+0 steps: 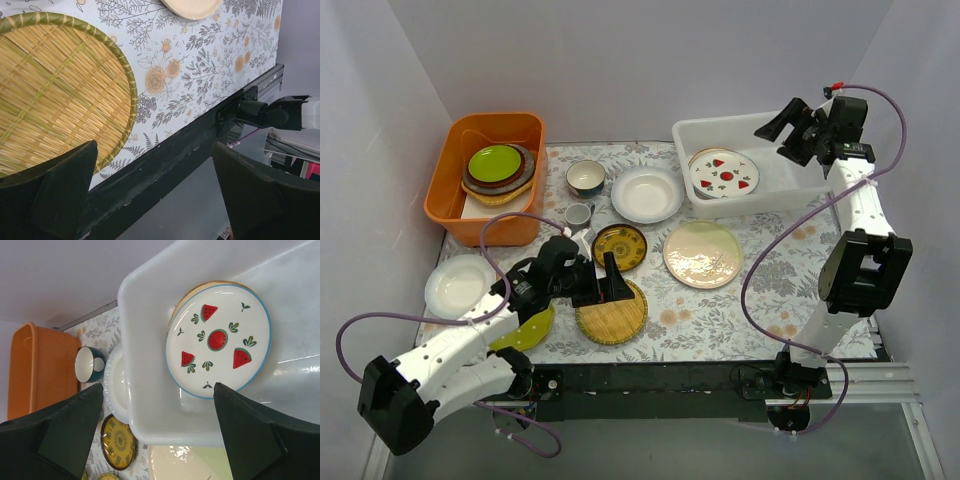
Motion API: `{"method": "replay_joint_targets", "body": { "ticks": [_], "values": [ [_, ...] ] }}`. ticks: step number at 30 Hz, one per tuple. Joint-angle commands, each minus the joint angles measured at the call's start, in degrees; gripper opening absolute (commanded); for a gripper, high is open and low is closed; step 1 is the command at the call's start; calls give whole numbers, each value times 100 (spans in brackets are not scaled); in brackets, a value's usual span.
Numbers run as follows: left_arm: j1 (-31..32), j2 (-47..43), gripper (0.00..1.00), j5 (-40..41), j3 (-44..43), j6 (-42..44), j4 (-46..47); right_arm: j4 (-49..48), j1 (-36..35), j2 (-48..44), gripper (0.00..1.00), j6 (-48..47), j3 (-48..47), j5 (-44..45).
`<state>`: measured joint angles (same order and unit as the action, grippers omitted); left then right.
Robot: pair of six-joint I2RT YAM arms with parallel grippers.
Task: Place the plates into the plastic bin on the countertop
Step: Pick up the plate at the center of the board.
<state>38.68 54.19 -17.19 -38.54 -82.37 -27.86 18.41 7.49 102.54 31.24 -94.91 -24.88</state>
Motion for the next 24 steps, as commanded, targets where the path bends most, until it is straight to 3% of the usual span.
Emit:
{"method": "replay_joint_targets", "body": {
  "ticks": [1,8,24],
  "values": [
    [-36,-234,98,-4,-206,-51,-167,-128,16,-585,98,-48,43,-350],
    [-36,-357,98,14,-145,-148,-211,31,-89,-1472,98,-136,552,-851],
    [-36,-700,98,111,189,-350,-255,241,-493,-3574,93,-479,2907,-1203]
  ]
}}
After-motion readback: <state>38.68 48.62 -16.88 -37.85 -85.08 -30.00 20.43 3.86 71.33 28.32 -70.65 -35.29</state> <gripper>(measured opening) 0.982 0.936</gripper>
